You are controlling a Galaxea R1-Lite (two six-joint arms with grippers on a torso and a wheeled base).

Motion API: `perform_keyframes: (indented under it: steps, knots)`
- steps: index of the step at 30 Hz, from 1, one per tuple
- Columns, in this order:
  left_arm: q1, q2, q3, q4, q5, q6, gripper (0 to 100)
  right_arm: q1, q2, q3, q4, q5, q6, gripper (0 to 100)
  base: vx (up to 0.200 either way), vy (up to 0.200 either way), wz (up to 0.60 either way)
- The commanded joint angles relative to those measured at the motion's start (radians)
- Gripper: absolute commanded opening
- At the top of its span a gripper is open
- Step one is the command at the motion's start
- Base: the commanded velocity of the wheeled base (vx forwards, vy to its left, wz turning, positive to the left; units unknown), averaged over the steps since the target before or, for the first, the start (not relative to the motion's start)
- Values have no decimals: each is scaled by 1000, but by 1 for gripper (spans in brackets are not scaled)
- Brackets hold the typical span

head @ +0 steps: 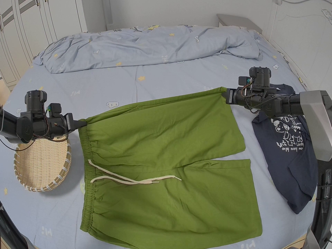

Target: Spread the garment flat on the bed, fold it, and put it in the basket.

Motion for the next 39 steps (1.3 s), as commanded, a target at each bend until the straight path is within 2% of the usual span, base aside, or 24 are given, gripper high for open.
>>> perform_keyframes:
  steps: [1, 12, 13, 14, 23, 29, 32, 34, 35, 39]
  knots:
    - [4, 3, -1, 0, 2, 0, 0, 18, 21, -15, 12, 0, -1, 0, 0, 0, 0]
    - [-8, 26, -15, 0, 40, -1, 0, 18, 30, -15, 14, 0, -4, 0, 0, 0, 0]
    - [-12, 27, -15, 0, 42, -1, 100, 18, 30, -15, 15, 0, -4, 0, 0, 0, 0]
    - [-17, 32, -18, 0, 42, -3, 100, 18, 30, -15, 15, 0, -4, 100, 0, 0, 0]
    - [-58, 47, -53, 0, 43, -1, 100, 19, 31, -15, 14, 0, -4, 100, 0, 0, 0]
    - [-86, -19, -38, 0, 48, -12, 100, 13, 21, -13, 15, 0, 1, 100, 0, 0, 0]
    - [-100, -98, 0, 1, 48, -26, 100, -5, -36, 20, 34, -37, 13, 100, 0, 0, 0]
    - [-104, -144, 32, 1, 48, -43, 100, -11, -82, 63, 63, -70, 24, 100, 0, 0, 0]
    - [-101, -204, 86, 1, 46, -60, 100, -11, -153, 141, 94, -80, 53, 100, 0, 0, 0]
    - [-86, -318, 229, 4, 39, -69, 100, -7, -329, 392, 120, -52, 164, 100, 0, 0, 0]
